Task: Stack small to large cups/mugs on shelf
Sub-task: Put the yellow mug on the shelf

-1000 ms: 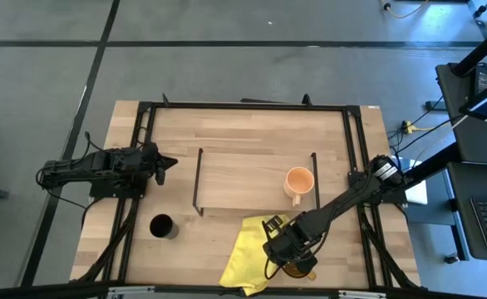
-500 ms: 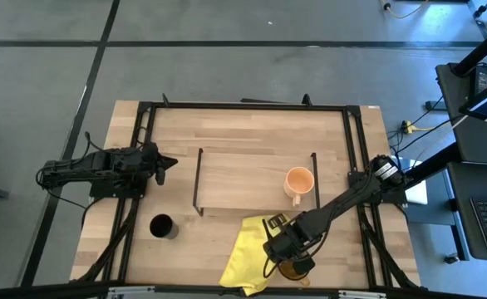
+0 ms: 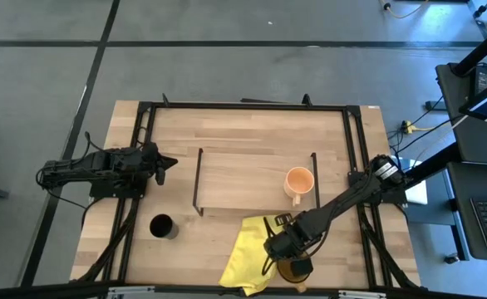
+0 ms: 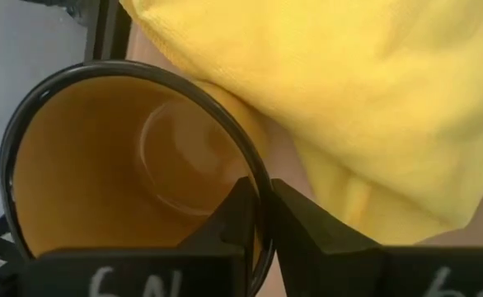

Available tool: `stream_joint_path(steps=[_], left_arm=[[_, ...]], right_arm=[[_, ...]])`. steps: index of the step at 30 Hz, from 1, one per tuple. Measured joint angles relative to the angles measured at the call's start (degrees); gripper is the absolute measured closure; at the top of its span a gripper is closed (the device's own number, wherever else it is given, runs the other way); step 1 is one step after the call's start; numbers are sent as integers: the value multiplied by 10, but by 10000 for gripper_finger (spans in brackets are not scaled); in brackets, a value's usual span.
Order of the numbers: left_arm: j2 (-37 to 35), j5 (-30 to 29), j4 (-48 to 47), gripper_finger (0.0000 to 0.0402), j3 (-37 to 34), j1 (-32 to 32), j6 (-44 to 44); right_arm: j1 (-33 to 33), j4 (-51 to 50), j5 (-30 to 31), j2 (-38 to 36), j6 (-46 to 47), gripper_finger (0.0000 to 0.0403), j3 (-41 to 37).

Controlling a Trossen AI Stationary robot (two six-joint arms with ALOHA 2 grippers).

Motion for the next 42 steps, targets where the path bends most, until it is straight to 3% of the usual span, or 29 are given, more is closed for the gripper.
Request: stream_joint_path(steps=[29,42], left_arm=[[0,0,0,381,0,0,0],[0,0,0,381,0,0,0]], right_arm=[[-13,14,-3,0,65,376,0],[-30,7,-1,2,74,385,35]])
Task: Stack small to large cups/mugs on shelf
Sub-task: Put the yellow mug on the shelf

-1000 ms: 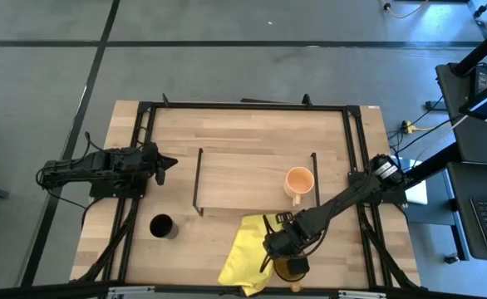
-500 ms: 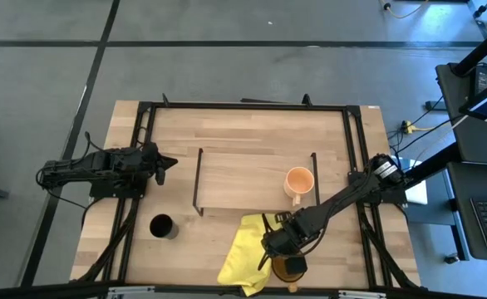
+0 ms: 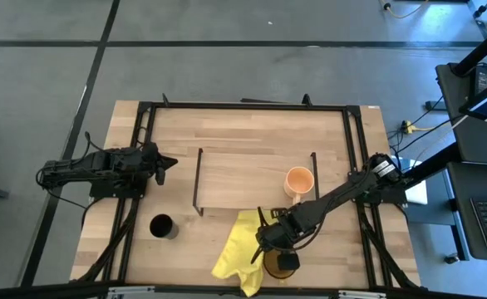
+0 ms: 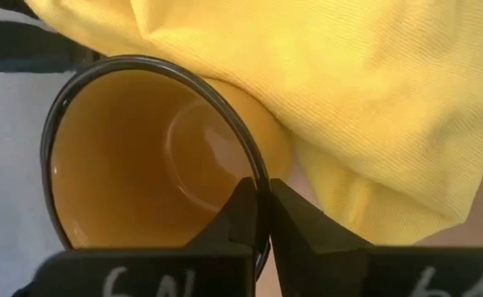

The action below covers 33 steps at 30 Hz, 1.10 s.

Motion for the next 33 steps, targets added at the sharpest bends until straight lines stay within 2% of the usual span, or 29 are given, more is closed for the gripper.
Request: stream_joint_path(steps=[15,24,33], left_arm=[[0,0,0,381,0,0,0],[0,0,0,381,0,0,0],[0,0,0,381,0,0,0]], right_arm=[[-8,-4,-56,0,2,385,7],[-17,-47,-29,-1,-13,385,78],[-33,-92,-27,-1,-17,385,104]])
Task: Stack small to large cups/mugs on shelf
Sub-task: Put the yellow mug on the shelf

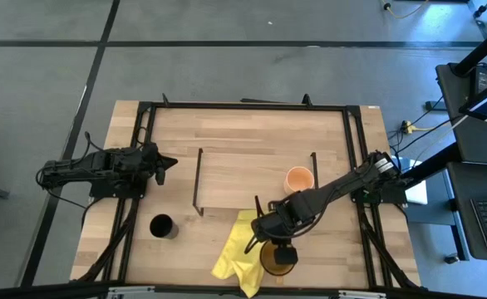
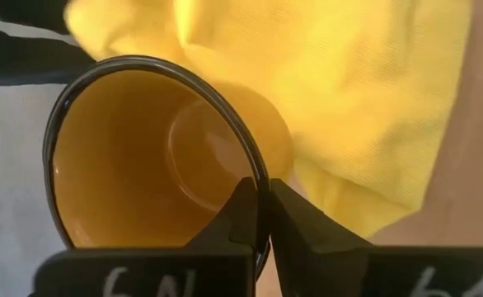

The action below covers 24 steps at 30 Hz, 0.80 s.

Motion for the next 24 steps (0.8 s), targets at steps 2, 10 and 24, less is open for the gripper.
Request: stream_joint_path(steps=[2,10,24], left_arm=[[0,0,0,381,0,0,0],[0,0,0,381,0,0,0],[0,0,0,381,0,0,0]], right_arm=[[-3,1,-12,0,1,385,7],[-14,-43,-29,0,0,385,61],[-68,-114,-28,-1,-46,385,142]])
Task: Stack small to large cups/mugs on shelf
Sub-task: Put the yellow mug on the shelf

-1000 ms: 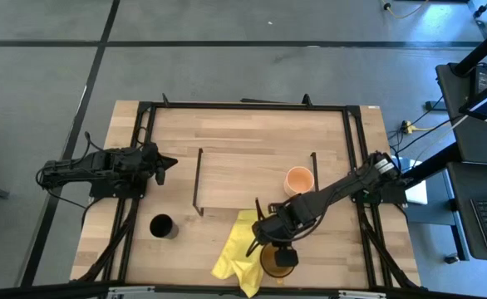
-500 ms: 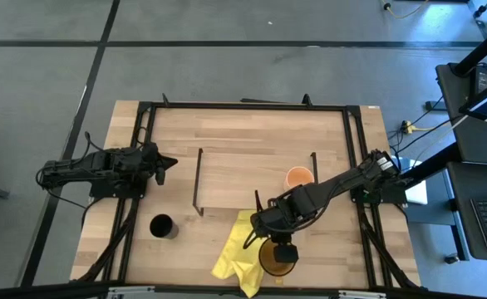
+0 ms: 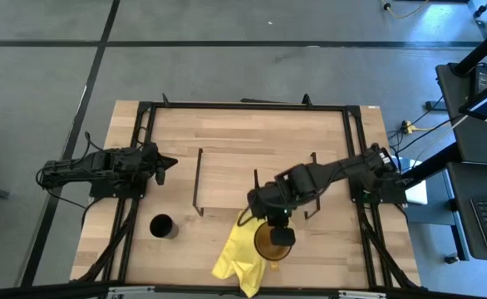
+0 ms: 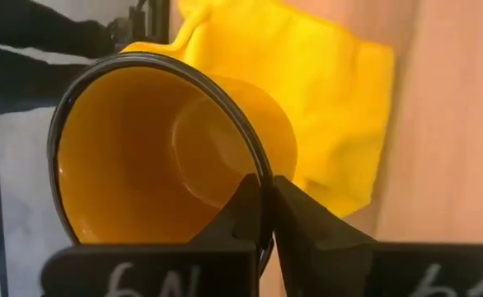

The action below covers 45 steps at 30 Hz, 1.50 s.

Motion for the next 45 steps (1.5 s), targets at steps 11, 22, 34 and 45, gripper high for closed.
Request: stream_joint_path(steps=[11,22,34,45], left_arm=[[0,0,0,381,0,0,0],[0,0,0,381,0,0,0],[0,0,0,381,0,0,0],[0,0,0,381,0,0,0]], right_arm=[[-78,-43,17,0,-45,385,56],[-109,-79,36,0,-57,385,115],[-140,-79,34,5,-161,385,114],[-200,-56,35,5,-209,385,113]])
